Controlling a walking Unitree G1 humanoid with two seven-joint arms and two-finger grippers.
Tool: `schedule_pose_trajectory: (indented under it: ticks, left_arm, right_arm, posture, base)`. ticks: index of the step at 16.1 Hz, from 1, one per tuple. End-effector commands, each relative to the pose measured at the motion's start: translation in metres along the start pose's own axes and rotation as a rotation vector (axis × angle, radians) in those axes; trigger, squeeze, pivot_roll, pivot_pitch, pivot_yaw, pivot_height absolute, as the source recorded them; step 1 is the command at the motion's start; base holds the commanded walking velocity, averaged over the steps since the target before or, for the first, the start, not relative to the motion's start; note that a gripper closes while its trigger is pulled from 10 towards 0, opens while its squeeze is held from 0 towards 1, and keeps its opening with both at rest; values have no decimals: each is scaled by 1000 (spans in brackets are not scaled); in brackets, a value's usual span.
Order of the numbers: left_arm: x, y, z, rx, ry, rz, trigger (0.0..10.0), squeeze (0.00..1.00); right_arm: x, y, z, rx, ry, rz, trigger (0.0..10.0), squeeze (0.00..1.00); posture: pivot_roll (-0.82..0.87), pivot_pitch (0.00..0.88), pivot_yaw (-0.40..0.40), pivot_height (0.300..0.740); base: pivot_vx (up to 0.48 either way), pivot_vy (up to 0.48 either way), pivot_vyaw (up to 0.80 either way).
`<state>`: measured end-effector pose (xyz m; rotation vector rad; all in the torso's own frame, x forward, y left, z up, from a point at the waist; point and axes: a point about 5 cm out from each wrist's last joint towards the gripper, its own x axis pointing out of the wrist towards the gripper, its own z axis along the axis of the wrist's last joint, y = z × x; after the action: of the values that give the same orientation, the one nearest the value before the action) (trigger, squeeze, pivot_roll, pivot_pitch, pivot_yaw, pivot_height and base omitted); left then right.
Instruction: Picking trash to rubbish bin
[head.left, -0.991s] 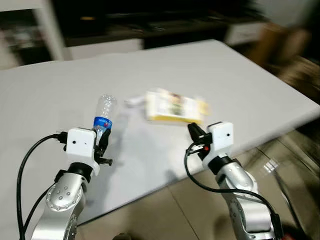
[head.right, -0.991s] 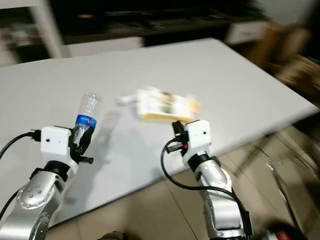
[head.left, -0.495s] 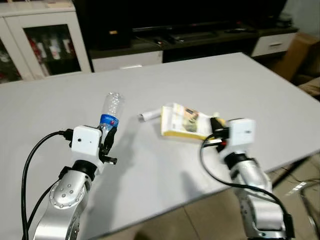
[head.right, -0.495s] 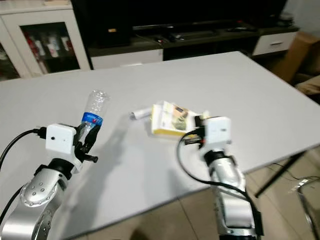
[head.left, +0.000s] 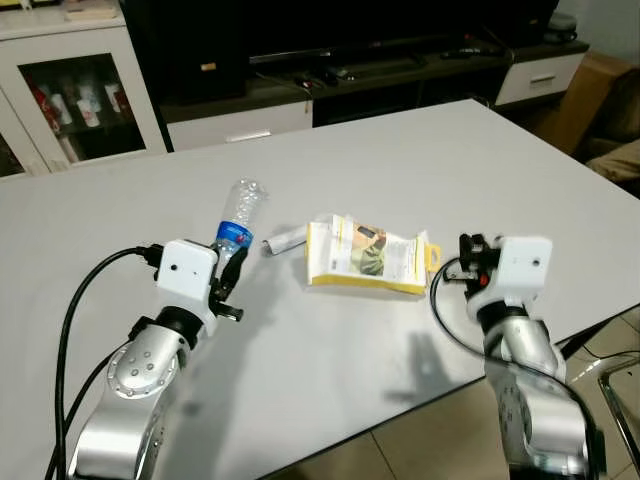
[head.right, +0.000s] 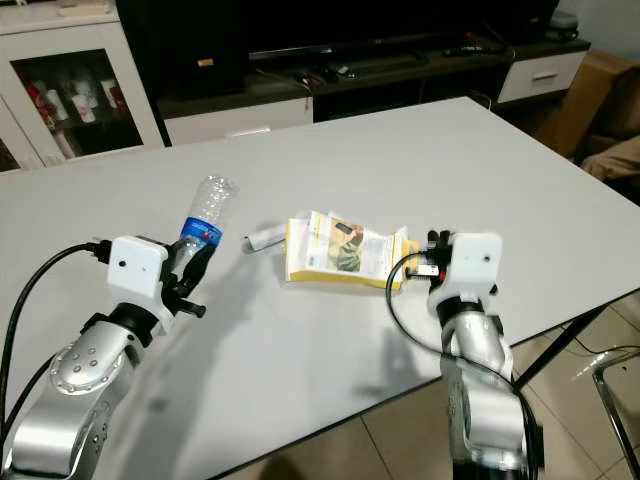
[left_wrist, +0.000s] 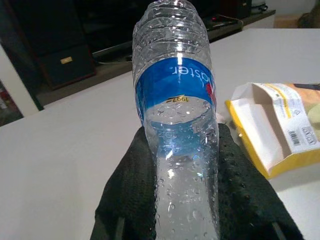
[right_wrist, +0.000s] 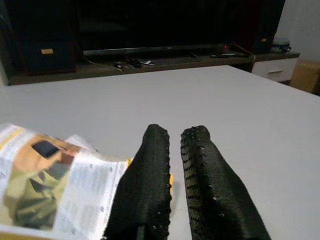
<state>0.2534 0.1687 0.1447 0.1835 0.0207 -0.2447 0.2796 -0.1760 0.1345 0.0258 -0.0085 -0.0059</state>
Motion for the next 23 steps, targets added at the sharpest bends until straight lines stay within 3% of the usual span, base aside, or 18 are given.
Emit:
schedule_pose_trajectory:
  ticks: [1, 4, 5, 10, 12, 15, 17, 18, 19, 21, 23]
  left_arm:
    - [1, 3, -1, 7, 4, -4, 10000, 0]
    - [3, 3, -1, 13, 6, -16, 10000, 0]
    - [4, 3, 1, -5, 3, -19, 10000, 0]
    - [2, 6, 0, 5, 6, 2, 10000, 0]
    - [1, 4, 0, 5, 6, -2, 10000, 0]
    - [-1, 4, 0, 4, 7, -3, 10000, 0]
    - [-1, 5, 0, 3, 7, -2, 10000, 0]
    - [-1, 5, 0, 5, 6, 1, 10000, 0]
    - [-1, 5, 0, 5, 6, 1, 10000, 0]
    - [-2, 5, 1, 8, 3, -1, 10000, 0]
    - [-2, 5, 1, 9, 4, 1, 10000, 0]
  right_arm:
    - [8, -7, -7, 8, 65, 1, 10000, 1000]
    - [28, -22, -15, 31, 116, -21, 10000, 1000]
    - [43, -36, -22, 78, 145, -76, 10000, 1000]
    - [60, -49, -39, 112, 251, -119, 10000, 1000]
    - [66, -52, -47, 289, 277, -132, 10000, 1000]
    - [71, -54, -49, 347, 302, -141, 10000, 1000]
    - [71, -50, -56, 545, 336, -149, 10000, 1000]
    - [70, -44, -61, 633, 368, -110, 10000, 153]
    - [70, -43, -63, 641, 379, -106, 10000, 0]
    - [66, -42, -70, 671, 413, -132, 10000, 0]
    - [68, -36, -69, 824, 401, -100, 10000, 0]
  posture:
    - [66, 0, 8, 740]
    - [74, 0, 9, 740]
    - [83, 0, 9, 740]
    - [105, 0, -9, 740]
    - [113, 0, -14, 740]
    - [115, 0, -16, 740]
    - [120, 0, -20, 740]
    - [122, 0, -20, 740]
    - [122, 0, -20, 740]
    - [125, 0, -22, 740]
    - [124, 0, -22, 740]
  base:
    - [0, 0, 0]
    - [0, 0, 0]
    - [0, 0, 0]
    - [0, 0, 0]
    - [0, 0, 0]
    - [0, 0, 0]
    - [0, 0, 0]
    - [0, 0, 0]
    - [0, 0, 0]
    - [0, 0, 0]
    - [0, 0, 0]
